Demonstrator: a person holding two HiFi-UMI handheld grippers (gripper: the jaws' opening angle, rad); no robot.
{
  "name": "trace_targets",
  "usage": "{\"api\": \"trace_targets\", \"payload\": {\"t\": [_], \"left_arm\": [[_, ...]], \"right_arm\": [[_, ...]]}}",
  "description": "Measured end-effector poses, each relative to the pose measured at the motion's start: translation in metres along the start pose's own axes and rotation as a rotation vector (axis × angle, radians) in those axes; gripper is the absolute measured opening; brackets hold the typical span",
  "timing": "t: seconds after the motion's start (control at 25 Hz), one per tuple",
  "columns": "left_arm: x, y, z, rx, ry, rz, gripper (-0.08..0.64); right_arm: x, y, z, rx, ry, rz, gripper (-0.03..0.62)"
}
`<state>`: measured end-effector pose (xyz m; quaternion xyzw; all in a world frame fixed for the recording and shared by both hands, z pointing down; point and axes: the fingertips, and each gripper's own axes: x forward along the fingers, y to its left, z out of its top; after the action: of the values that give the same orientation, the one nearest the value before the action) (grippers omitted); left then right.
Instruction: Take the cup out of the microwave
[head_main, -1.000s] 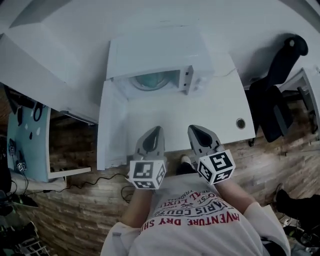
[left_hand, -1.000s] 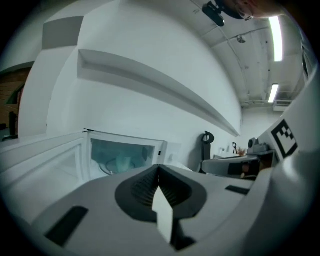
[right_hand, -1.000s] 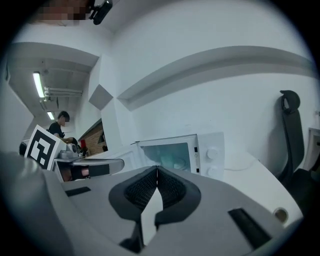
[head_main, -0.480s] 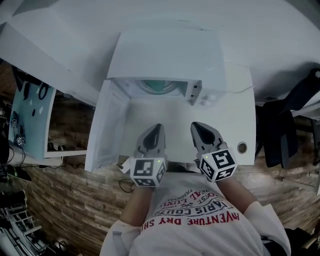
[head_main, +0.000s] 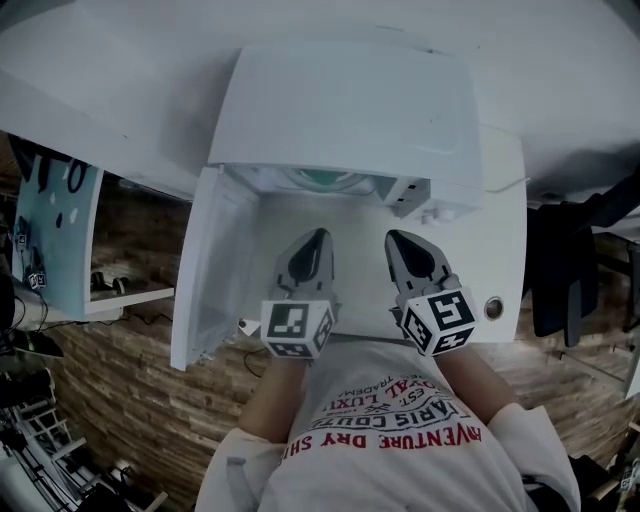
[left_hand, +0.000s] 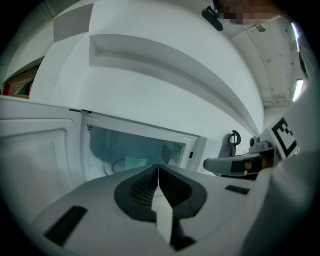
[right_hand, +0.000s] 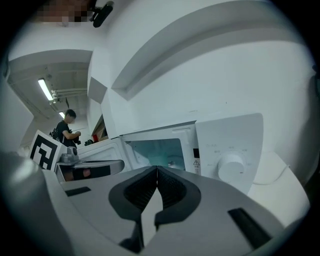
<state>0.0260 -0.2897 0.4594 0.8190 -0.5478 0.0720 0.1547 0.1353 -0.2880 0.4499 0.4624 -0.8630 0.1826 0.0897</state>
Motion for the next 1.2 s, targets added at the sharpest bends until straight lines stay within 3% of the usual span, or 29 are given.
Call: {"api": "trace_targets", "payload": {"t": [0.28,0.52,0.84,1.2], "left_arm": [[0.044,0.031,-0.009,0.014,0.018,-0.017,0.011],[0.076,0.049,-0.029,0.038,0.097,-0.026,0.147],[0.12,0.059,-0.031,0.134,0.096,-0.048,0.385],[0.148,0.071,-0.03,0.184,0.083,-0.019,0.413]], "right_arm": [[0.048,-0.016,-0.012,0.033,0.054,-0.026,0.012],[0.07,-0.018,-0.025,0.041,0.094,-0.045,0.012],[0.082,-0.012,-0.039,0.038,0.139,-0.044,0.012],[0.084,-0.022,-0.05,0.065,0.158,-0.084,0.012]]}}
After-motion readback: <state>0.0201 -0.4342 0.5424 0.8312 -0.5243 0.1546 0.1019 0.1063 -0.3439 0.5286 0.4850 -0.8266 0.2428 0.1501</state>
